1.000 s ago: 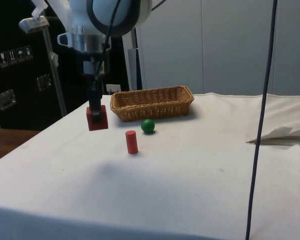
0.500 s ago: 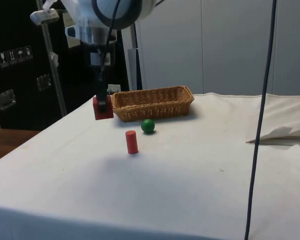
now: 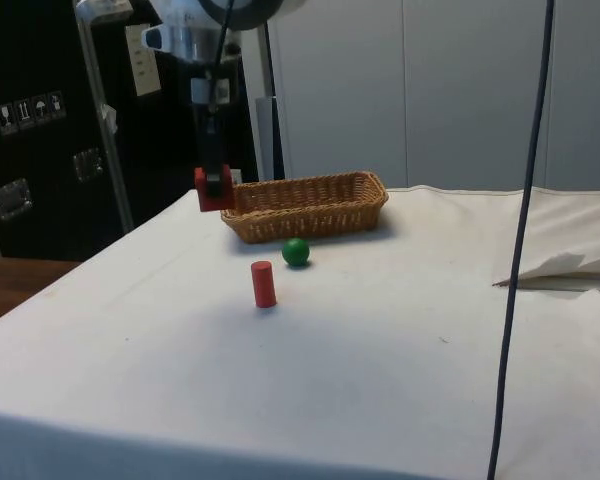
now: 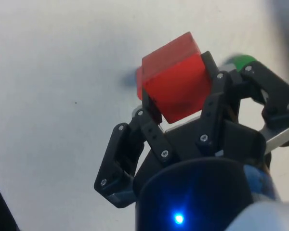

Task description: Pick up the object to the left of the cylinder and place it into the basket.

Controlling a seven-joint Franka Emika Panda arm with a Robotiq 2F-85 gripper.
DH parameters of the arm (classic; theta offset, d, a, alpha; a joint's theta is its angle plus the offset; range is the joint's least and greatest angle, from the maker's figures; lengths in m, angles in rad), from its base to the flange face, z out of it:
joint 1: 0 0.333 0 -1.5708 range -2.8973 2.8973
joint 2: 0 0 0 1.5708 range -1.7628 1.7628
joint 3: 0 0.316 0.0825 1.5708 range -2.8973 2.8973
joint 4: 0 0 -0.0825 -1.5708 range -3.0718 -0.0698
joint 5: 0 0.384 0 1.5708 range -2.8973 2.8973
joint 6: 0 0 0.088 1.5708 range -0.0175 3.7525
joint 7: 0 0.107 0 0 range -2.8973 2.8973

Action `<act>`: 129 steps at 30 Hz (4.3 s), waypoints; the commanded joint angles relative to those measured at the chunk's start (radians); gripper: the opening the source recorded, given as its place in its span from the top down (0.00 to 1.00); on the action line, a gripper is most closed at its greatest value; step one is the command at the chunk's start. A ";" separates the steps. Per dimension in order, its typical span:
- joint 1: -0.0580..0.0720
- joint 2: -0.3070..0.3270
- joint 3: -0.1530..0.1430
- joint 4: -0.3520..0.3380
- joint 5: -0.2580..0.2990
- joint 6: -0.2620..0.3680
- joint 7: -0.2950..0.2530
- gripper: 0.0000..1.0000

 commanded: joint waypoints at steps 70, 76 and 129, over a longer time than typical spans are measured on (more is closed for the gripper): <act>-0.073 0.213 -0.291 0.013 0.140 0.119 -0.383 0.98; -0.086 0.267 -0.303 0.017 0.227 0.172 -0.453 0.98; -0.100 0.435 -0.313 0.055 0.679 0.178 -0.731 0.44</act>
